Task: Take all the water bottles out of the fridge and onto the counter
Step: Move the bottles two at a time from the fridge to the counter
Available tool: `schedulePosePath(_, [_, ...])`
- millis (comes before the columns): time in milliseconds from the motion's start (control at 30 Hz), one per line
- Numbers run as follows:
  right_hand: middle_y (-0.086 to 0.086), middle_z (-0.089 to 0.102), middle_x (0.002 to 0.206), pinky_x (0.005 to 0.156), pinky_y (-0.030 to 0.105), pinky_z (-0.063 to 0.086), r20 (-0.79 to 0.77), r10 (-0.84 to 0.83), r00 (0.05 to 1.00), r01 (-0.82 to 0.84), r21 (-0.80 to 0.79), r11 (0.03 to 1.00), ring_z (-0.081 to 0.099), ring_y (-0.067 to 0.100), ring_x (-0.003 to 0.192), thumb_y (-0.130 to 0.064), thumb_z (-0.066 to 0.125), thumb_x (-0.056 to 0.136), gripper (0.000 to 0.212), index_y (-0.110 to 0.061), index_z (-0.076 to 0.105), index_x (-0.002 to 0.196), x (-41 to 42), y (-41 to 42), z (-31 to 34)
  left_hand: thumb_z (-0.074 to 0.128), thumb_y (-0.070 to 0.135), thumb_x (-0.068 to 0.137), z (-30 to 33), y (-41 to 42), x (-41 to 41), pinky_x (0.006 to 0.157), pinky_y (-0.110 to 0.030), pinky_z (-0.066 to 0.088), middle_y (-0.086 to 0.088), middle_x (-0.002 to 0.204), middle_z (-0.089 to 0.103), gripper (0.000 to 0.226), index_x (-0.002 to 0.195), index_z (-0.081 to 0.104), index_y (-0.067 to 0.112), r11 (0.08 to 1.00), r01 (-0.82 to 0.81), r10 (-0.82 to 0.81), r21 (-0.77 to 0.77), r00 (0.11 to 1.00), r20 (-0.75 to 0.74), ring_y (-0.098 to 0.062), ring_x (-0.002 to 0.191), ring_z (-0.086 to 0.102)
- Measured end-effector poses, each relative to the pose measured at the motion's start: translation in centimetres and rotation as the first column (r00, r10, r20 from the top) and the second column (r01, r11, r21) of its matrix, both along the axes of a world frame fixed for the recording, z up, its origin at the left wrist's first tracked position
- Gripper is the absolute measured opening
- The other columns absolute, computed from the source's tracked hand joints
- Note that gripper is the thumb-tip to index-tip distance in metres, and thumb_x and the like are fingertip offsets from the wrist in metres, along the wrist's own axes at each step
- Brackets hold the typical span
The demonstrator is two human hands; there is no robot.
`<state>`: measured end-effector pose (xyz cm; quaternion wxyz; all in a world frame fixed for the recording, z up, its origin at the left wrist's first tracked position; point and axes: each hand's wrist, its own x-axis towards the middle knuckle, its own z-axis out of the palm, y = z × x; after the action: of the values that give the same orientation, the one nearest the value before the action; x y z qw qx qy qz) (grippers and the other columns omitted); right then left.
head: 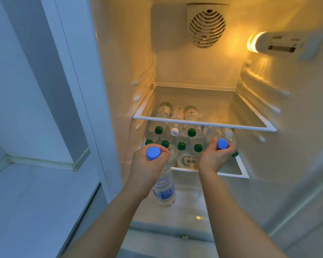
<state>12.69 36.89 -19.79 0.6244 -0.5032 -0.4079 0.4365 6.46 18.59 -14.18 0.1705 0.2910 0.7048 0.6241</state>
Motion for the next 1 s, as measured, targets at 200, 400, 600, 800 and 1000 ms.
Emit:
schedulePosePath(200, [0.013,0.051,0.119,0.083,0.03,0.043,0.05,-0.052,0.997,0.048,0.079,0.996,0.054,0.027,0.1,-0.027,0.05,0.098,0.041,-0.002,0.037,0.129,3.8,-1.1,0.6,0.067,0.011,0.082,0.4,-0.9,0.9,0.063,-0.019,0.046,-0.001,0.077,0.069,0.008,0.078,0.072,0.015,0.998,0.018,-0.018,0.055,1.0,0.004,-0.011,0.077,0.061])
schedulePosePath(400, [0.005,0.055,0.115,0.074,0.013,0.033,0.03,-0.075,0.997,0.066,0.235,0.97,0.051,0.016,0.095,-0.025,0.049,0.099,0.041,-0.003,0.04,0.132,4.9,-2.5,3.9,0.067,0.012,0.082,0.9,-0.9,1.1,0.065,-0.022,0.048,0.0,0.076,0.069,0.007,0.078,0.071,0.015,0.998,0.014,-0.013,0.067,1.0,-0.018,-0.01,0.077,0.062])
schedulePosePath(600, [0.007,0.056,0.114,0.074,0.012,0.035,0.05,-0.093,0.994,0.067,0.376,0.924,0.052,0.019,0.099,-0.028,0.052,0.097,0.039,-0.002,0.045,0.125,5.4,-5.0,5.2,0.067,0.012,0.083,1.1,-1.9,1.0,0.064,-0.025,0.048,0.002,0.073,0.066,0.005,0.079,0.07,0.013,0.997,0.039,-0.035,0.073,0.997,-0.063,-0.009,0.072,0.059])
schedulePosePath(800, [-0.004,0.058,0.097,0.073,0.018,0.042,0.073,-0.013,0.997,-0.02,0.435,0.9,0.055,0.014,0.088,-0.035,0.058,0.094,0.03,-0.011,0.051,0.11,6.2,-10.0,7.0,0.067,0.013,0.082,2.1,-5.0,1.3,0.063,-0.024,0.044,0.01,0.066,0.063,0.008,0.076,0.07,0.016,0.998,-0.003,0.004,0.063,1.0,-0.017,-0.01,0.071,0.058])
schedulePosePath(1000, [-0.008,0.056,0.094,0.075,0.015,0.042,0.09,0.083,0.993,-0.114,0.448,0.887,0.053,-0.003,0.082,-0.037,0.058,0.093,0.032,-0.011,0.052,0.112,4.9,-16.2,8.3,0.067,0.011,0.081,3.1,-10.2,0.9,0.06,-0.024,0.044,-0.006,0.071,0.064,0.007,0.075,0.068,0.007,0.996,-0.068,0.068,0.064,0.998,0.004,-0.014,0.067,0.053])
